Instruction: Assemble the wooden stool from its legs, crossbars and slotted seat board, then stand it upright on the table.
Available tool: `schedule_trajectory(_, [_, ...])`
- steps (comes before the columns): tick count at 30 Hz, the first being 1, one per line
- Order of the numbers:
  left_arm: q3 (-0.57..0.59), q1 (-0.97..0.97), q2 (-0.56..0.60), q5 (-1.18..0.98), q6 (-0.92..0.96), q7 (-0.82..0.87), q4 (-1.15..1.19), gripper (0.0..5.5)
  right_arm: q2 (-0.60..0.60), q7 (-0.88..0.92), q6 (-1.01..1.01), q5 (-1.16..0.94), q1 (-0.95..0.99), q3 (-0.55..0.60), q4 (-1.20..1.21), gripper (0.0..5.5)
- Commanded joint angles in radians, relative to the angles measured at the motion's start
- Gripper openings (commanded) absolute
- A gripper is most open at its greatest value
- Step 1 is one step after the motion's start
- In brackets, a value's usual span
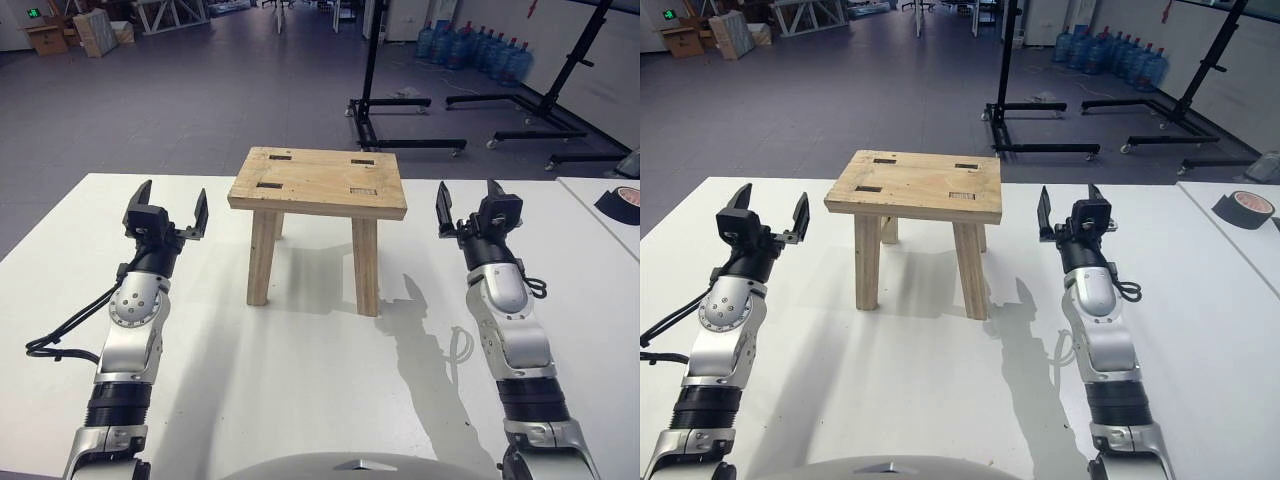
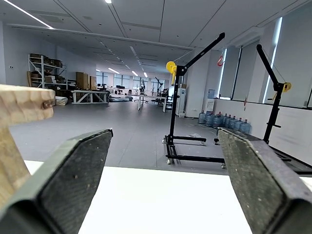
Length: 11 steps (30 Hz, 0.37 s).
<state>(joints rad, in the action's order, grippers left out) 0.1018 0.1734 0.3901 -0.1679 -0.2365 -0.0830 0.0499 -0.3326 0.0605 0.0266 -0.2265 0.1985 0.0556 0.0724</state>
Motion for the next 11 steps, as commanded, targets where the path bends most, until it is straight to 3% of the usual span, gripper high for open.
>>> schedule_trajectory(1, [-0.002, 0.021, -0.027, 0.05, -0.05, -0.012, 0.036, 4.54, 0.025, -0.02, 0.022, 0.027, 0.025, 0.027, -0.037, 3.94])
schedule_trajectory(11, [-0.019, 0.037, -0.069, 0.123, -0.069, -0.024, 0.094, 4.54, 0.048, -0.049, 0.061, 0.081, 0.06, 0.08, -0.107, 3.94])
